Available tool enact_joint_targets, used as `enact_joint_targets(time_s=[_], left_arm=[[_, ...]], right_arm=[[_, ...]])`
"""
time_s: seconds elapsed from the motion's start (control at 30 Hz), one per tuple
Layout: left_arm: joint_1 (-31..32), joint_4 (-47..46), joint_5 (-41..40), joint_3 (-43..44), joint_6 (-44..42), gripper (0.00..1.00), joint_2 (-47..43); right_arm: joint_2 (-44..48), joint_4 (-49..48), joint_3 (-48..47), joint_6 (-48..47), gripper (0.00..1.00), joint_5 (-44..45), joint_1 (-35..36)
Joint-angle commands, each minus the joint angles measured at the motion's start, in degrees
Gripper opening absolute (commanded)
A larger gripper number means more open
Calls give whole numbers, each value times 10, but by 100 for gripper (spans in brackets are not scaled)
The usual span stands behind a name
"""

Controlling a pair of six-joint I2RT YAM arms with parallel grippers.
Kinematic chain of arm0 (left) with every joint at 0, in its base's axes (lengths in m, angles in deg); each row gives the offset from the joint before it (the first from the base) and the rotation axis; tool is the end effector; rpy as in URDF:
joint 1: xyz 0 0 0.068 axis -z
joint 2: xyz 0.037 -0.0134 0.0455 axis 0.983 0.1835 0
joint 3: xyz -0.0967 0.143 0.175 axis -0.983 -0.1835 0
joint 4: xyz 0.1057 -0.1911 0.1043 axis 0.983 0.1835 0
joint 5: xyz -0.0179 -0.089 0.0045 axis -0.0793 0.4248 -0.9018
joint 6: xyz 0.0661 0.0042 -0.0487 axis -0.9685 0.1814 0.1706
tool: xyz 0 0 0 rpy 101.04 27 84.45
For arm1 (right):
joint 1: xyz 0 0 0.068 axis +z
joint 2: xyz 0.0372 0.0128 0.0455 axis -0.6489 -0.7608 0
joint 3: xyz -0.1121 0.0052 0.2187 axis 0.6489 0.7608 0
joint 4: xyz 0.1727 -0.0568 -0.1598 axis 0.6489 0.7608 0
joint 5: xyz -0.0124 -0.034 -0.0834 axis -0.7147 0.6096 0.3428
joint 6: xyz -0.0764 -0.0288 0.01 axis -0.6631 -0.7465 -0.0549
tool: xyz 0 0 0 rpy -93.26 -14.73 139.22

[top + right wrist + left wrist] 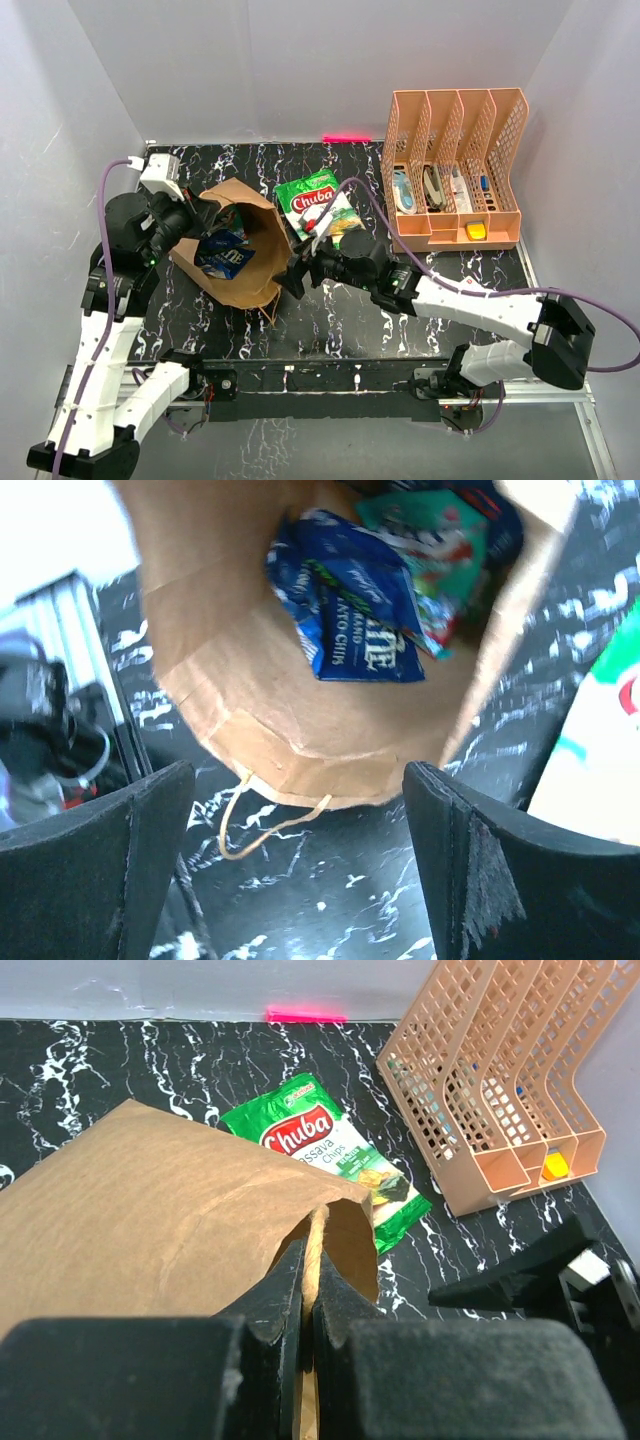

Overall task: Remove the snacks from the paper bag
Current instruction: Take out the snack from the paper bag.

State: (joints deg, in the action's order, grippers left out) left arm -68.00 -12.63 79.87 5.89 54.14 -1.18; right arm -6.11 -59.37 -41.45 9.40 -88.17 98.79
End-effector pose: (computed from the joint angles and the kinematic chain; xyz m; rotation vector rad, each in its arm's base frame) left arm 0.1868 -0.0543 0.3994 0.1177 1.6960 -0.5423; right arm 0.1692 0.2778 0.2688 -0.7383 1.7929 0.9009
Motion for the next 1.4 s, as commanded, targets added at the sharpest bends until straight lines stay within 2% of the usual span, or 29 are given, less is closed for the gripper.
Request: enact_joint_targets(time_s=[0.0, 0.1, 0.17, 0.57, 0.7, 0.87, 1.1, 1.2, 1.37], left_arm=[[8, 2, -31, 23, -13, 0, -13], [11, 3, -36, 21, -14, 0, -19], [13, 5, -38, 19, -10, 0, -23], [38, 16, -64, 7, -5, 0, -35], [45, 15, -75, 0, -7, 0, -41], [54, 24, -91, 5, -17, 0, -44], [59, 20, -95, 1, -13, 0, -46], [59, 18, -91, 1, -9, 0, -45], [60, 18, -100, -1, -1, 0, -41]], right_arm=[[-4, -72, -20, -292, 88, -127, 24], [-38, -126, -32, -383, 90, -156, 35], [-81, -124, -67, -428, 90, -172, 37], [-323, -134, -252, -626, 85, -110, 36], [-376, -118, -299, -666, 84, -105, 28], [-429, -99, -347, -708, 90, -112, 16], [-487, -54, -414, -727, 89, -172, 6], [-505, -53, -431, -719, 80, -173, 6], [-494, -118, -402, -657, 53, -171, 7]])
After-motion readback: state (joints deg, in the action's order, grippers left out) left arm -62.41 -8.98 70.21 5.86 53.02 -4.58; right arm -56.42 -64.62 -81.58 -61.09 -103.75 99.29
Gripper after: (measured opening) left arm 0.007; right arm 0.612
